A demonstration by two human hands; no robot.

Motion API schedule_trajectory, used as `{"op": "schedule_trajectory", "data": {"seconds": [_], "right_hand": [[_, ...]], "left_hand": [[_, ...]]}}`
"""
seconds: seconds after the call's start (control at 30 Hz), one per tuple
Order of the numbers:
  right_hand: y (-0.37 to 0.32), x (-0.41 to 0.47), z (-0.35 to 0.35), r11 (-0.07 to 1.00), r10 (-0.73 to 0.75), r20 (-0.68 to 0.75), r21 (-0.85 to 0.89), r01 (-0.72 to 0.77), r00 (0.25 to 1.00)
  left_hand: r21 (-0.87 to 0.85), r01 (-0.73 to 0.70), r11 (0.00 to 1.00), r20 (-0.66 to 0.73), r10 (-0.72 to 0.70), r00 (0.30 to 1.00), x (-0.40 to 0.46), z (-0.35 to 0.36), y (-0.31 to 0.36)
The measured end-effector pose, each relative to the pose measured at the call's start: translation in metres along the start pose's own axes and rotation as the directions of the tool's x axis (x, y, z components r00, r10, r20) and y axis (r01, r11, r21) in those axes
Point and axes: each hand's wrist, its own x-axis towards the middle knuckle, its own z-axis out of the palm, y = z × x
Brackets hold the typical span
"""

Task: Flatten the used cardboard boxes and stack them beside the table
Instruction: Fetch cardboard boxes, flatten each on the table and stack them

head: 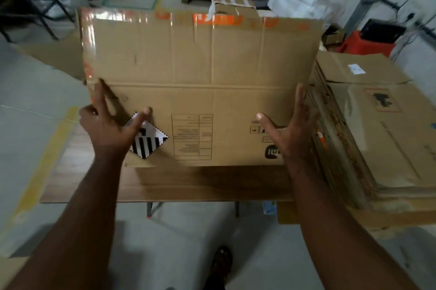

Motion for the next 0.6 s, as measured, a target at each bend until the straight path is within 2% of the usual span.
{"op": "schedule_trajectory", "data": {"seconds": [0.07, 0.13, 0.23, 0.33, 0.43, 0.6], "right_hand": [[-0.01, 0.011, -0.005, 1.0, -0.004, -0.044, 0.004, 0.004, 0.999], [-0.019, 0.024, -0.009, 1.0, 0.022, -0.023, -0.001, -0.022, 0.999], [-0.035, 0.052, -0.007, 0.988, 0.122, 0.202, -0.119, -0.099, 0.972], [-0.042, 0.074, -0.002, 0.962, 0.16, 0.405, -0.268, -0.05, 0.9], [-0.037, 0.079, 0.006, 0.944, 0.214, 0.474, -0.324, -0.057, 0.854], [-0.042, 0.076, 0.005, 0.941, 0.235, 0.479, -0.33, -0.075, 0.846]], "left_hand": [[0.063, -0.04, 0.997, -0.087, 0.045, 0.995, 0.021, -0.001, 0.011], [0.177, 0.006, 0.984, -0.049, 0.003, 0.999, 0.04, -0.001, 0.023], [0.39, 0.072, 0.918, 0.159, -0.144, 0.977, 0.058, 0.005, 0.033], [0.499, 0.052, 0.865, 0.304, -0.231, 0.924, 0.07, 0.011, 0.039], [0.518, 0.026, 0.855, 0.387, -0.261, 0.884, 0.072, 0.016, 0.037], [0.454, 0.052, 0.889, 0.361, -0.237, 0.902, 0.066, 0.012, 0.039]]}}
